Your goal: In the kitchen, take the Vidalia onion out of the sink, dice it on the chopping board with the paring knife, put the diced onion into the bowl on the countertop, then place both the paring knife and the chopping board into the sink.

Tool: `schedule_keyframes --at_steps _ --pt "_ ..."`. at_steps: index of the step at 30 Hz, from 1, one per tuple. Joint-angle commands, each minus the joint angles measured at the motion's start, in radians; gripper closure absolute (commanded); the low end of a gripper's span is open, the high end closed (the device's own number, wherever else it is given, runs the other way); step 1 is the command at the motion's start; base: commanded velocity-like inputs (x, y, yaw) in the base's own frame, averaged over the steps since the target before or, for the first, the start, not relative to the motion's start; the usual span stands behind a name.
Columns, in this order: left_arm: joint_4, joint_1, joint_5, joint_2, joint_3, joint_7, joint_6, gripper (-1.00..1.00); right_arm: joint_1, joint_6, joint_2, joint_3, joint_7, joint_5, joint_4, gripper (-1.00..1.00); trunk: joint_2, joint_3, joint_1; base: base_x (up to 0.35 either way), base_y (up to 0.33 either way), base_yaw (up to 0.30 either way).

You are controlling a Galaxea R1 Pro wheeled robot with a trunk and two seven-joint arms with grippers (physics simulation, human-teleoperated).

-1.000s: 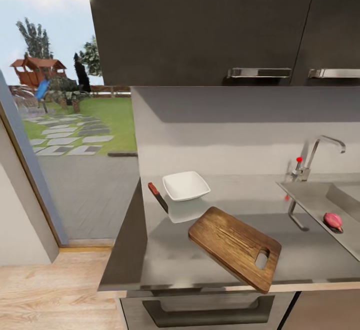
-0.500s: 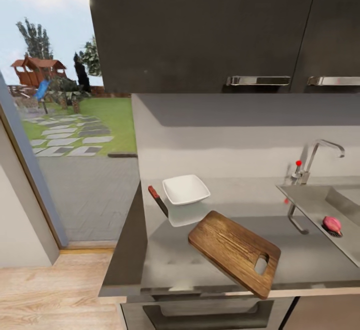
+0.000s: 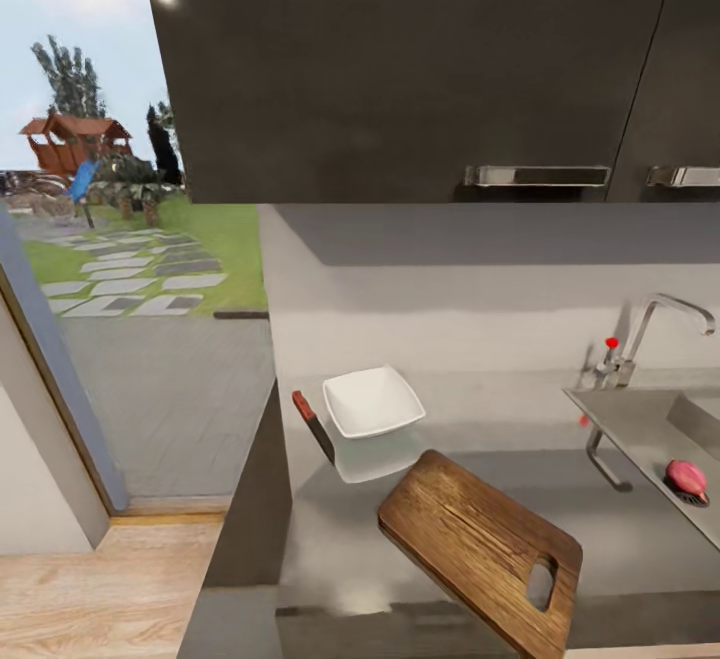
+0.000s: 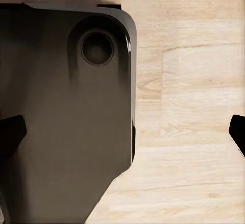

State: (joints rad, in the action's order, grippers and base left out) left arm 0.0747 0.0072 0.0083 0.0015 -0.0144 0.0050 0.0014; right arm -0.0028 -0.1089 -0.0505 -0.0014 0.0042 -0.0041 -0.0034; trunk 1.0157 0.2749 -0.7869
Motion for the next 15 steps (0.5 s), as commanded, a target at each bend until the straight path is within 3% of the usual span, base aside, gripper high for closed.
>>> schedule_keyframes --at_steps 1,15 --pt "0.002 0.001 0.001 0.0 -0.001 0.001 0.0 -1.0 0.0 -0.003 0.0 0.0 0.0 0.0 0.0 -1.0 -0.007 -0.002 0.003 0.084 0.0 0.0" --pt "0.002 0.001 0.001 0.0 -0.001 0.0 0.0 -1.0 0.0 -0.003 0.0 0.0 0.0 0.0 0.0 -1.0 -0.105 -0.046 0.057 0.013 0.0 0.0"
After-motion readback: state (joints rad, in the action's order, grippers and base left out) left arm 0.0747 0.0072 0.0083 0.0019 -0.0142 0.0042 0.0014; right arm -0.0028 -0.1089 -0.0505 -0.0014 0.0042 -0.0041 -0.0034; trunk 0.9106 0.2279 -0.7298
